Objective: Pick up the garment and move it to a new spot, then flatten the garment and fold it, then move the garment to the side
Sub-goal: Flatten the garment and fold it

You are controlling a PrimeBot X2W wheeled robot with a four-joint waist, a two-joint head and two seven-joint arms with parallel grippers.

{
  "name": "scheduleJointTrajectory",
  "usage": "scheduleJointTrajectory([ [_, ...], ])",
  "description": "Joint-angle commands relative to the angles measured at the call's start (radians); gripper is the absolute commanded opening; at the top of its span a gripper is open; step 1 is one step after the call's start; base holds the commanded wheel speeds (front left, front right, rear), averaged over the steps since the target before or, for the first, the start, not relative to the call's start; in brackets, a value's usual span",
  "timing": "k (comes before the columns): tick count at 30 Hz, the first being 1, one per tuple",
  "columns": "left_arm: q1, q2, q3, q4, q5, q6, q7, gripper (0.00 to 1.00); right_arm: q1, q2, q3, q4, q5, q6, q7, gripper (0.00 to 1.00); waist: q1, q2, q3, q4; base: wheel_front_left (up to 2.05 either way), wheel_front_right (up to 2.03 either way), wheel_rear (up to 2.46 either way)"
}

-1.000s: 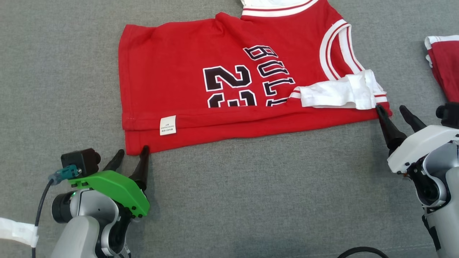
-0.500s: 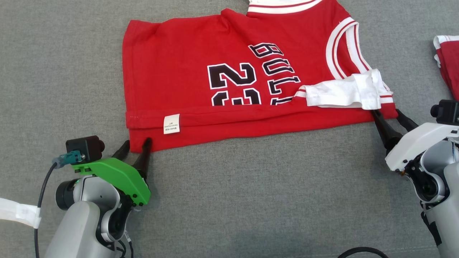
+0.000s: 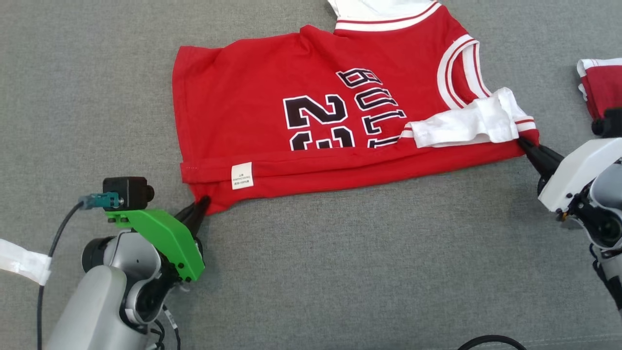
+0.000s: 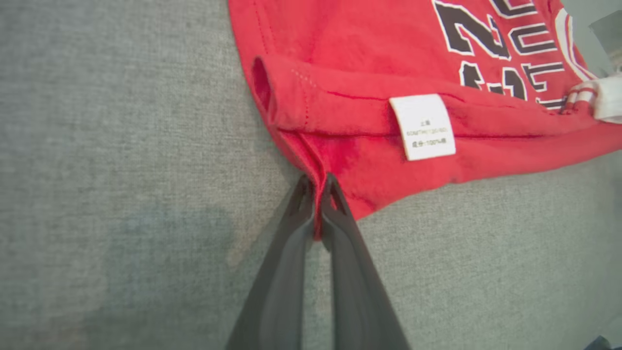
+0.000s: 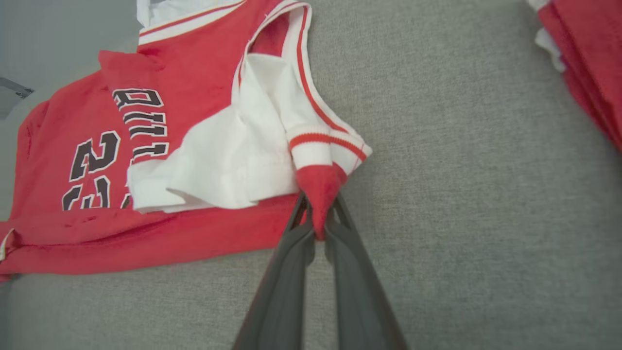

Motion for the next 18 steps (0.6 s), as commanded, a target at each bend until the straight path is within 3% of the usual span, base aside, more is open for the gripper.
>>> scheduleJointTrajectory([
  [1, -0.004, 0.033, 0.002, -0.03, -0.002, -0.01, 0.021, 0.0, -0.019, -0.024, 0.0, -0.021, 0.02, 0.0, 0.04, 0.0, 0.0, -0.0001, -0.018, 0.0, 0.0, 0.0, 0.0],
  [10, 0.069, 0.113, 0.019, -0.311, -0.083, 0.008, 0.178, 0.0, 0.004, -0.129, -0.019, -0.157, 0.128, 0.0, 0.379, 0.0, 0.0, -0.0001, -0.072, -0.005, 0.0, 0.0, 0.0],
  [18, 0.247, 0.139, 0.051, -0.484, -0.134, 0.056, 0.196, 0.0, 0.106, -0.135, -0.152, -0.271, 0.136, 0.0, 0.522, 0.0, 0.0, -0.0001, -0.085, -0.016, 0.0, 0.0, 0.0],
])
